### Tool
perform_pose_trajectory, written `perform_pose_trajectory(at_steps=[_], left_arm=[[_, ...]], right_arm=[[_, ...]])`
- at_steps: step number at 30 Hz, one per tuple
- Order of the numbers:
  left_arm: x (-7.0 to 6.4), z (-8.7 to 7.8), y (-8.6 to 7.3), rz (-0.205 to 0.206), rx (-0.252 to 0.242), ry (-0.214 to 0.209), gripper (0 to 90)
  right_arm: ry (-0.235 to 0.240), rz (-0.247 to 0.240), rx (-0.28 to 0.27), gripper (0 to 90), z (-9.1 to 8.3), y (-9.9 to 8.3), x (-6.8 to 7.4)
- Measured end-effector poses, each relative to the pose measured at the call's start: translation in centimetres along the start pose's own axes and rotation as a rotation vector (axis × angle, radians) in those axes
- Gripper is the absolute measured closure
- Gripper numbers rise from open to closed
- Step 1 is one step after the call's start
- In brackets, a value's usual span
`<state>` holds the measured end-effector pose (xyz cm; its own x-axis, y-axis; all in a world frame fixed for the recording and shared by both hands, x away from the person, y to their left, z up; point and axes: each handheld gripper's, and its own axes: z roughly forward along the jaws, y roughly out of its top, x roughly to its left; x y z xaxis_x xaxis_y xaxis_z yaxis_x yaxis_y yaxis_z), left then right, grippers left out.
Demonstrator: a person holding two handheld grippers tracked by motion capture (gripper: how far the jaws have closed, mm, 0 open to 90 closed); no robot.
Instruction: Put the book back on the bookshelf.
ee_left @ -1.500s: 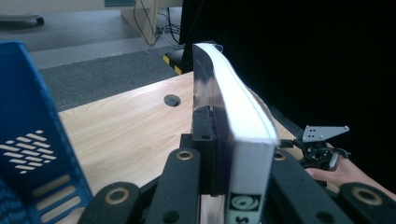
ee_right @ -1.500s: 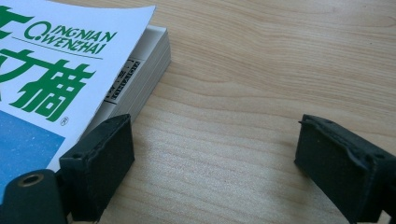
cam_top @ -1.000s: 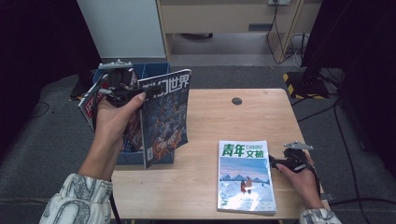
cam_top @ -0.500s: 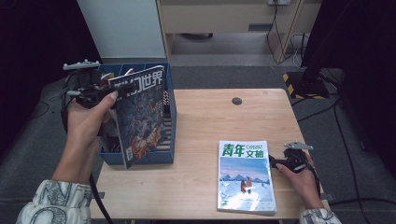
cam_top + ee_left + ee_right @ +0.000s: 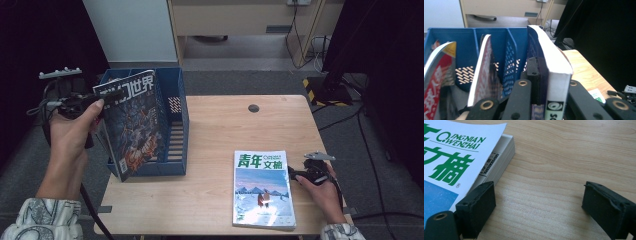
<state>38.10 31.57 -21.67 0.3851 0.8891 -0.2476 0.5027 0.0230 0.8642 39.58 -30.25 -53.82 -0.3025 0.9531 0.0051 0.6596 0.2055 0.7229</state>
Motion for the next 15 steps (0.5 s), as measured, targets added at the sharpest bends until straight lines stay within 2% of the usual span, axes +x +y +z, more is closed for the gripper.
perform_pose_trajectory(at_steps=[10,15], left_arm=[[1.4,-1.0,0.1,-0.02,-0.015,0.053,82.2],[2.3,-0.5,0.2,-0.034,-0.015,0.08,82.2]], right_arm=[[-0.009,0.013,-0.007,11.6,0.0,0.0,0.1],[-0.009,0.012,-0.006,11.7,0.0,0.0,0.1]])
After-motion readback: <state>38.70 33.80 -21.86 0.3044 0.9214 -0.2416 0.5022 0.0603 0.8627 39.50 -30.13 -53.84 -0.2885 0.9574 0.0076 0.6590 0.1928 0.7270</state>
